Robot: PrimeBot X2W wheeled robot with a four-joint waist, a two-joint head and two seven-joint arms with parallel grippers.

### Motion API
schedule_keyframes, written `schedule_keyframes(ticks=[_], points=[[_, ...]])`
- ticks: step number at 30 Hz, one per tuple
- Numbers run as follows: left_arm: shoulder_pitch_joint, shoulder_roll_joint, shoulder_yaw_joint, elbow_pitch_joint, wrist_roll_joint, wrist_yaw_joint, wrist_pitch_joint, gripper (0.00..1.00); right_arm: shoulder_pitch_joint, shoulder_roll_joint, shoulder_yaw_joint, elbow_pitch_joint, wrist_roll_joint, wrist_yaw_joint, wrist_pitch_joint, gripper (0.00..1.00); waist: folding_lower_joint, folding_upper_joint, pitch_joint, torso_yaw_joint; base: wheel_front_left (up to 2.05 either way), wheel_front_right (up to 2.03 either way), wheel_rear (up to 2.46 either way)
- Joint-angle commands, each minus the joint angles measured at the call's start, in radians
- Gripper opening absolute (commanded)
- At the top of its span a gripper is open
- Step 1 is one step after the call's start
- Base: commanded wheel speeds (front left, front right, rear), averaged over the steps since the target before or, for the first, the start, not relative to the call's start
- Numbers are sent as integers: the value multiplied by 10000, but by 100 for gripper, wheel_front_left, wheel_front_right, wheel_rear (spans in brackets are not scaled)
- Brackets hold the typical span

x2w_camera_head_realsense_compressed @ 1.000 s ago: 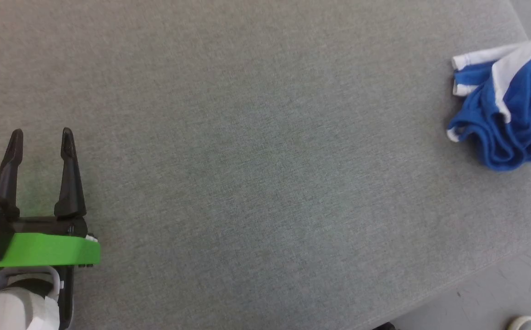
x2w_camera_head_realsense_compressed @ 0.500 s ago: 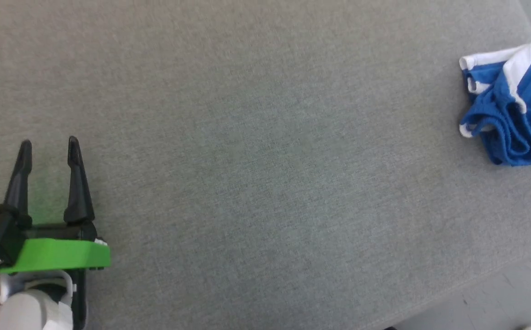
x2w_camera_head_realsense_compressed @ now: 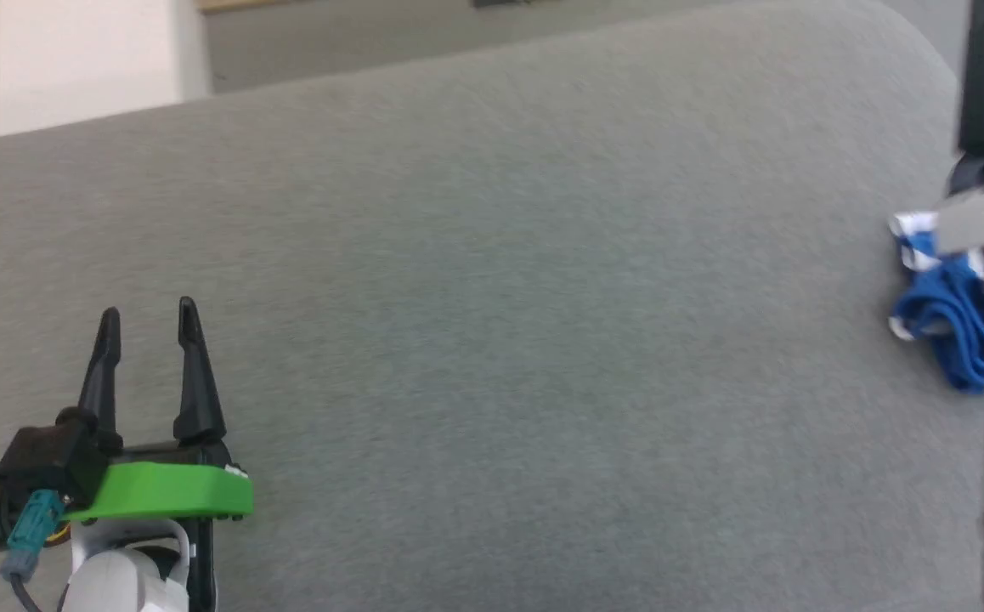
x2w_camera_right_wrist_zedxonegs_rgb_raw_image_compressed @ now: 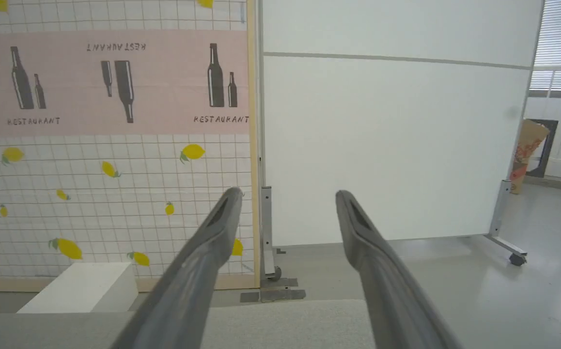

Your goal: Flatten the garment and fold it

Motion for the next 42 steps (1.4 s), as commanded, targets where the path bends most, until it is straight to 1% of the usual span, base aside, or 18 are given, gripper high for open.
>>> schedule_keyframes(ticks=[1, 2, 5, 8, 11, 15, 19, 28, 31, 36, 42], points=[[-122, -27, 3, 118, -103, -7, -67, 100, 376, 369, -25, -198, -69, -15, -125, 100, 0, 0, -1404, 1555, 0, 0, 0], [-192, -60, -12, 314, -122, 33, -93, 100, 895, 806, 43, -377, -78, -15, -273, 100, 0, 0, -1606, 1899, 0, 0, 0], [-319, -141, -27, 651, -178, 119, -143, 100, 1676, 1148, 103, -386, -190, -15, -659, 100, 0, 0, -1927, 2347, 0, 0, 0], [-419, -190, -88, 904, -197, 141, -189, 100, 2280, 1247, 136, -115, -193, -15, -996, 100, 0, 0, -2121, 2636, 0, 0, 0], [-503, -259, -249, 1218, -171, 150, -222, 100, 2818, 1260, 79, 426, 325, -15, -1495, 100, 0, 0, -2374, 2904, 0, 0, 0], [-522, -386, -377, 1691, -241, 245, -271, 100, 3610, 1263, 311, 1098, 352, -15, -2161, 100, 0, 0, -2613, 3108, 0, 0, 0], [-522, -447, -562, 2137, -162, 308, -313, 100, 4275, 1264, 622, 1390, -92, -15, -2426, 100, 0, 0, -2735, 3153, 0, 0, 0], [-436, -355, -1176, 2968, 601, 405, -387, 100, 5352, 1265, 632, 1616, -890, -15, -2575, 100, 0, 0, -2767, 2932, 0, 0, 0], [-379, -396, -1215, 3073, 599, 442, -404, 100, 5623, 1266, 599, 1625, -893, -15, -2583, 100, 0, 0, -2754, 2853, 0, 0, 0], [-333, -464, -1372, 3202, 571, 375, -419, 100, 5996, 1266, 511, 1581, -685, -15, -2620, 100, 0, 0, -2679, 2760, 0, 0, 0], [-259, -509, -1587, 3368, 665, 328, -424, 100, 6123, 1266, 510, 1580, -529, -15, -2671, 100, 0, 0, -2615, 2665, 0, 0, 0]])
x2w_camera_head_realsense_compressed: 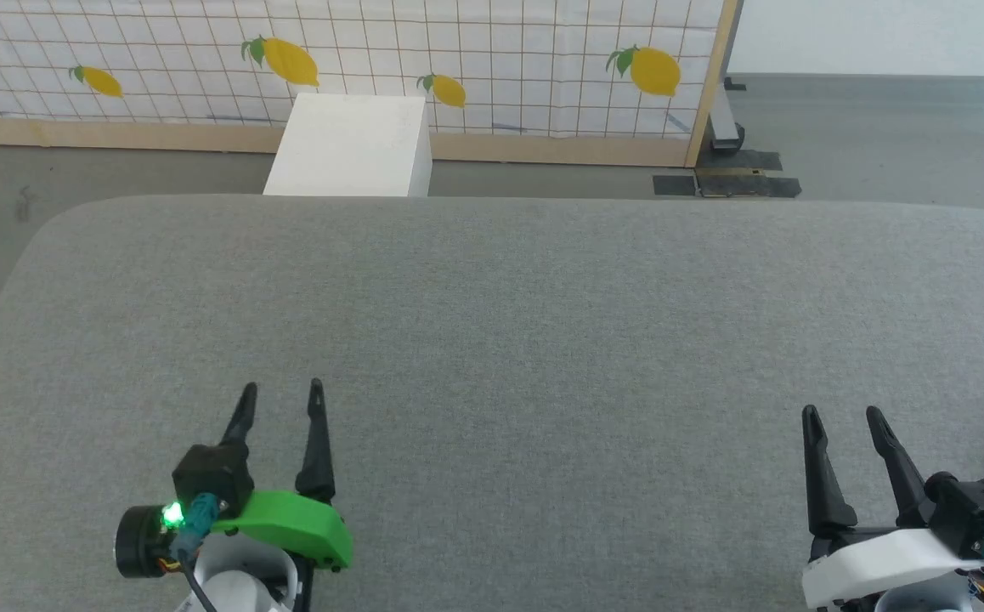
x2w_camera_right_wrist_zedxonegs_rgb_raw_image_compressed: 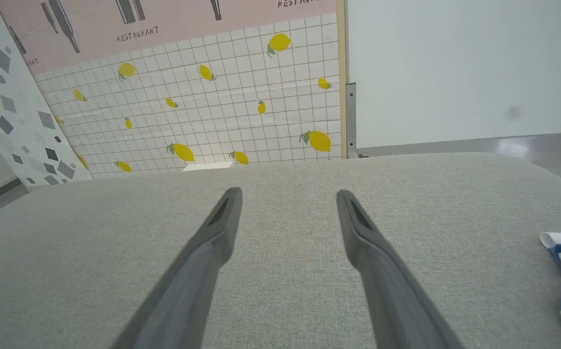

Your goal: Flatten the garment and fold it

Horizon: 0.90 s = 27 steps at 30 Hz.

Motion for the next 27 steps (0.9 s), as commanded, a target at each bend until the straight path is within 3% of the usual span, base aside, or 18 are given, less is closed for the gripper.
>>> schedule_keyframes(ticks=[1, 13, 14, 27], points=[[95, -76, -48, 80, 29, -41, -73, 100, 67, 0, 4, -17, 66, -15, -111, 100, 0, 0, 18, -26, 0, 0, 0], [59, -102, -200, 233, 106, -69, -75, 100, 83, 1, 22, 39, 68, -15, -161, 100, 0, 0, 39, -66, 0, 0, 0], [6, -96, -209, 234, 42, -40, -27, 0, 6, 0, 29, 19, 42, 0, -75, 0, 0, 0, 41, -67, 0, 0, 0], [67, -111, -156, 50, 143, -62, 149, 0, -22, 0, 83, -90, -84, -1, 98, 0, 0, 0, 42, -121, 0, 0, 0]])
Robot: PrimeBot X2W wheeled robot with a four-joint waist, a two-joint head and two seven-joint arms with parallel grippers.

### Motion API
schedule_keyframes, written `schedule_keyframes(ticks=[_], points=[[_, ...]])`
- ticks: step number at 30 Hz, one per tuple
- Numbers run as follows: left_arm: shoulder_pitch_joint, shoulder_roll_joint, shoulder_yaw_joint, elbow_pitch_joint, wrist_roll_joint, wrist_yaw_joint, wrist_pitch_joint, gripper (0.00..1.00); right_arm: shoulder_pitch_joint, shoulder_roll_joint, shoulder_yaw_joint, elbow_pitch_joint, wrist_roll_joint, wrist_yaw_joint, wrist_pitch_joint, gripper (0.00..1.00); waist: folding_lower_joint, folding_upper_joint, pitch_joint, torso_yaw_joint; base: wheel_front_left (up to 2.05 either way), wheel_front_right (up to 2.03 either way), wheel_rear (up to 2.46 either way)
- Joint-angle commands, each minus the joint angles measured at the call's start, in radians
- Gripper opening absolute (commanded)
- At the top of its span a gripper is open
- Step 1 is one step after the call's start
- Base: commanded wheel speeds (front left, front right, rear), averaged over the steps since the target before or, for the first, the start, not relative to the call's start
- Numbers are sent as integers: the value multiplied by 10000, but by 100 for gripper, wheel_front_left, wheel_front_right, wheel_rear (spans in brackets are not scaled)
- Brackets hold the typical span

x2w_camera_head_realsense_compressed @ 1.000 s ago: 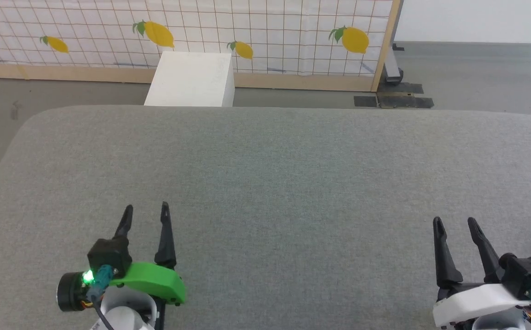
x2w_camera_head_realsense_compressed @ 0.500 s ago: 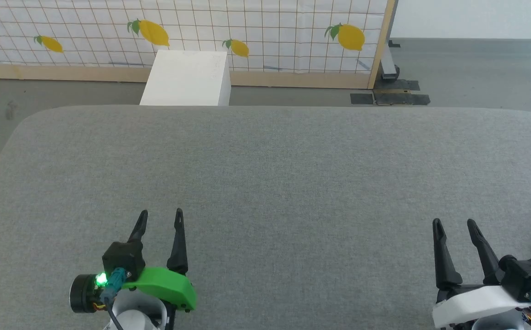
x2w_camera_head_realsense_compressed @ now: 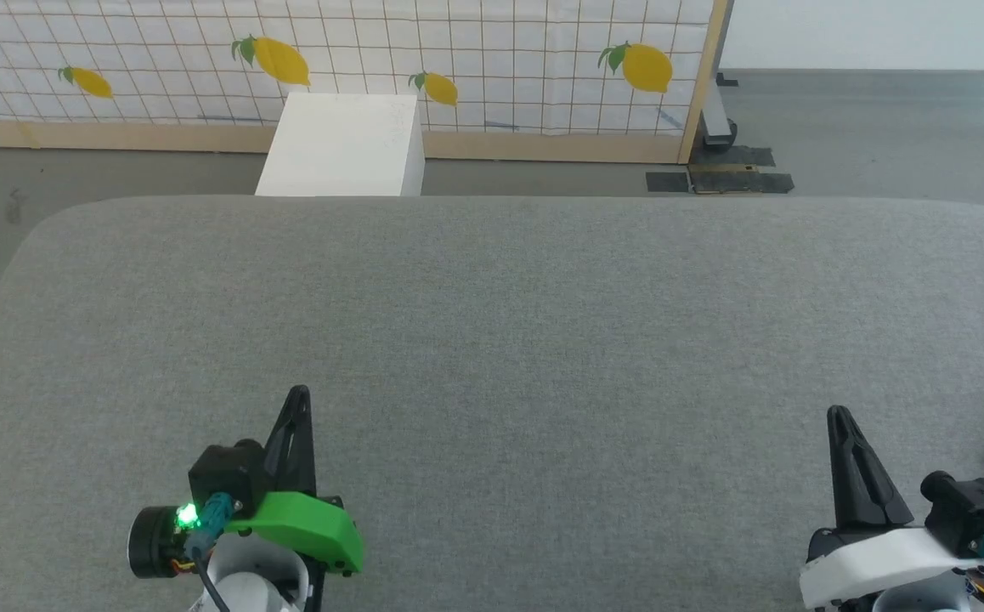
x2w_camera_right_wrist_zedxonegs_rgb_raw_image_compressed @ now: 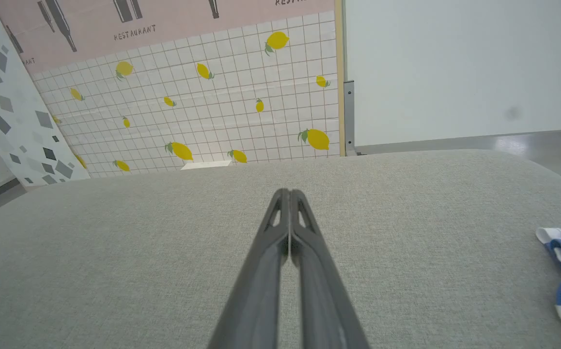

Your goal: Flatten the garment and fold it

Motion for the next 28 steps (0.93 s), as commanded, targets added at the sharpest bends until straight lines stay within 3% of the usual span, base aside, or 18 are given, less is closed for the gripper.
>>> schedule_keyframes(ticks=[1, 28], points=[[70, -13, 50, -100, 110, -24, 57, 0, -30, -2, 30, -82, -103, -1, 77, 0, 1, 0, -1, -9, 0, 0, 0], [279, -63, 260, -690, 445, -92, 604, 0, -117, -2, 184, -424, -499, -4, 602, 0, 1, 0, -17, -164, 0, 0, 0]])
